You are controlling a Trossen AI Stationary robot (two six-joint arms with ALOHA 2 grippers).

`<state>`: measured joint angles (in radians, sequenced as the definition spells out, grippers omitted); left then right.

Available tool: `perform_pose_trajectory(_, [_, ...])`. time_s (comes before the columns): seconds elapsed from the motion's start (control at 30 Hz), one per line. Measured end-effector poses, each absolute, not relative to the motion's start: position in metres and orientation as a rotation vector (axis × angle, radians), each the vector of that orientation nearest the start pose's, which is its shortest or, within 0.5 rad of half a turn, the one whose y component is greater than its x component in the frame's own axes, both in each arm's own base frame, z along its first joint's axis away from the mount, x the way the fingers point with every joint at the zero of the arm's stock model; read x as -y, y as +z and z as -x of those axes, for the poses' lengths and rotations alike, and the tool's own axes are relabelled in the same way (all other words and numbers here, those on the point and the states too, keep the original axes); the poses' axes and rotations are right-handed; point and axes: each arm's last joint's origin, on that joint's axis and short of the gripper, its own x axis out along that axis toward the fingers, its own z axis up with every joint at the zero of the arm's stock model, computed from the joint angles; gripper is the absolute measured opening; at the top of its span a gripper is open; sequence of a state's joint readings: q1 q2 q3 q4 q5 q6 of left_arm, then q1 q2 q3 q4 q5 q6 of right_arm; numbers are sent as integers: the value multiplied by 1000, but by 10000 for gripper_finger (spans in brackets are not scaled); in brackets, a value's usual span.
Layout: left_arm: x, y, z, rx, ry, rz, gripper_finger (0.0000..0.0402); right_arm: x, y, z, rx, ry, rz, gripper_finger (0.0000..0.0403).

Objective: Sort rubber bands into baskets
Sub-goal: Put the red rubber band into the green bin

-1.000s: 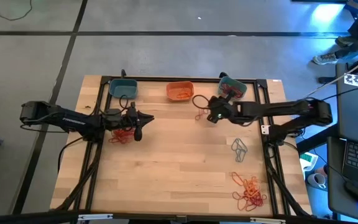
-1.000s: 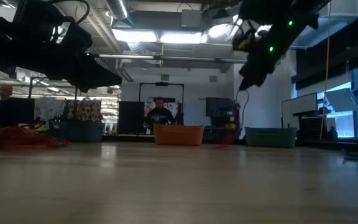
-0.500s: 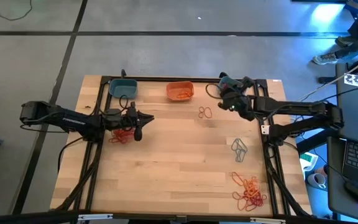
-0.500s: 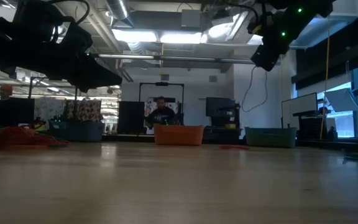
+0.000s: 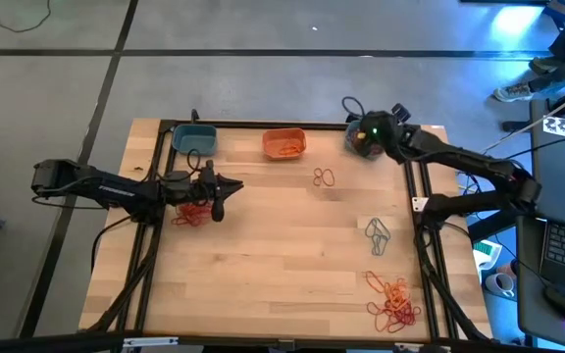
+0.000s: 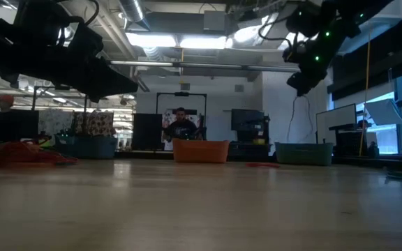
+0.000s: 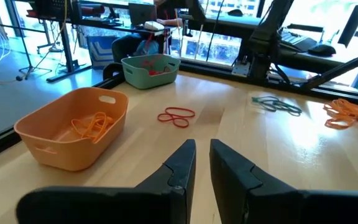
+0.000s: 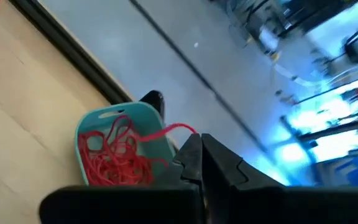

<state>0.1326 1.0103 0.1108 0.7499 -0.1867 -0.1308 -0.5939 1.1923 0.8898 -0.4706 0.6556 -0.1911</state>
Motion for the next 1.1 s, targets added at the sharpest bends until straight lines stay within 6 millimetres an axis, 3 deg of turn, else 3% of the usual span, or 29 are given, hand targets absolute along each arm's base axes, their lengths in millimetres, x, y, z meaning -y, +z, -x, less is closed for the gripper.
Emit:
perform_pose_trajectory(0.23, [-28, 158, -172, -129, 327, 129, 45, 181, 246, -181, -993, -1117, 1, 7])
perform_pose_trajectory(0.4, [-28, 158, -172, -130, 327, 127, 45, 193, 225, -183, -1034, -1046, -129, 13])
perform_pose_trajectory(0.5, [-28, 158, -172, -131, 327, 127, 45, 197, 212, -187, -1083, -1024, -157, 41])
perform_pose_trajectory(0.67, [-28, 158, -172, -132, 327, 124, 45, 199, 196, -187, -1177, -1014, -185, 121])
perform_pose_trajectory(0.87, [-28, 158, -172, -135, 327, 124, 45, 195, 205, -188, -1131, -959, -267, 191])
perform_pose_trajectory(1.1, [-28, 158, -172, -135, 327, 123, 45, 179, 213, -213, -945, -642, -350, 206])
